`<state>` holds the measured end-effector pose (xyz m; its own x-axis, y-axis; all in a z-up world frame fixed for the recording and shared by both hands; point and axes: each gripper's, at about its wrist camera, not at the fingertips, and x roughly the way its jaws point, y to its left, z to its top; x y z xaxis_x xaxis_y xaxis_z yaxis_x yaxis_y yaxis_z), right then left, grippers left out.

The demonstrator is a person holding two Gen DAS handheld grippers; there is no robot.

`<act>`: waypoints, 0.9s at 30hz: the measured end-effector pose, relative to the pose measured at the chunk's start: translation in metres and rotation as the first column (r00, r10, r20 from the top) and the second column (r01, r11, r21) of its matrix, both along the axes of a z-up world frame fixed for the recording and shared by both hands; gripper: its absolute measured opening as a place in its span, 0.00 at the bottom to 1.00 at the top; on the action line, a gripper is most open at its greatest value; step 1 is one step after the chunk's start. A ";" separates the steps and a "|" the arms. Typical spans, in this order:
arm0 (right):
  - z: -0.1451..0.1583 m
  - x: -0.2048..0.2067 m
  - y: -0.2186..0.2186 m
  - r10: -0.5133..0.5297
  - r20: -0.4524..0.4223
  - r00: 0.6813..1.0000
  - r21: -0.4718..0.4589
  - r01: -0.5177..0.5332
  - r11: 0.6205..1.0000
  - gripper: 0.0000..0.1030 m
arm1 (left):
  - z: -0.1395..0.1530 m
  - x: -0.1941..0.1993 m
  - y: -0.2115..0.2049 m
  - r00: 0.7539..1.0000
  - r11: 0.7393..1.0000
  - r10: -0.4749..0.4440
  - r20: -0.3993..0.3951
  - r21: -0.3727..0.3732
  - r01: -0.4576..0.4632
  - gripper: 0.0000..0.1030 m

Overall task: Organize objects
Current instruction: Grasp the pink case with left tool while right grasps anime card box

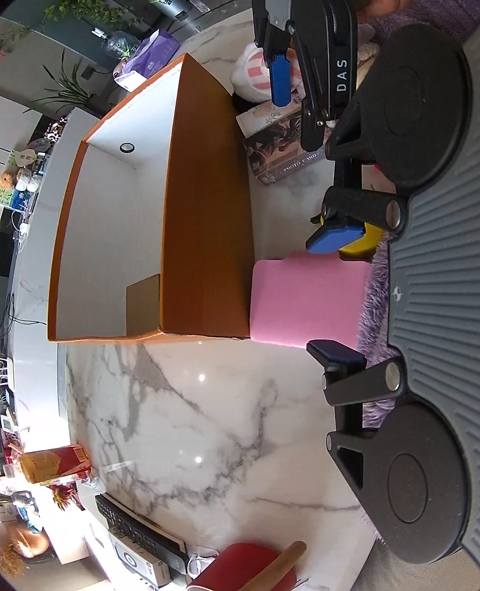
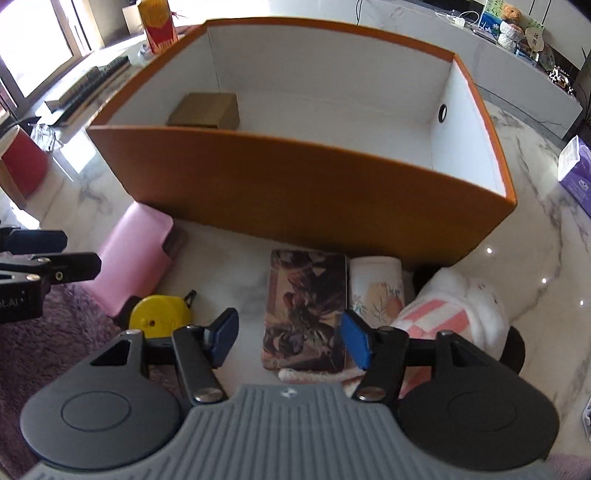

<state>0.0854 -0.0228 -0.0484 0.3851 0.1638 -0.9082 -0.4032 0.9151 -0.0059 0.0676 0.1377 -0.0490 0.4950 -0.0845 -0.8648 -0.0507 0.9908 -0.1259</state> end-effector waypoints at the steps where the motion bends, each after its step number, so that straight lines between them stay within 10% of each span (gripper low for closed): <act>1: -0.004 0.000 0.002 0.002 -0.003 1.000 -0.018 -0.002 1.000 0.66 | -0.002 -0.001 0.000 1.000 1.000 0.004 -0.002 0.002 -0.004 0.60; 15: -0.034 0.012 0.017 0.008 -0.038 0.999 -0.091 -0.011 0.996 0.75 | -0.016 0.005 0.000 0.999 1.000 0.015 -0.038 -0.021 -0.015 0.61; 27: -0.039 0.010 0.021 0.016 -0.112 0.994 -0.005 -0.016 1.000 0.62 | -0.022 0.012 -0.006 0.996 1.000 -0.021 -0.085 -0.017 0.019 0.77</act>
<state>0.0953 -0.0018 -0.0877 0.2785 0.1634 -0.9464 -0.4161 0.9087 0.0344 0.0798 0.1318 -0.0706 0.4176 -0.1083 -0.9021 -0.0421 0.9895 -0.1383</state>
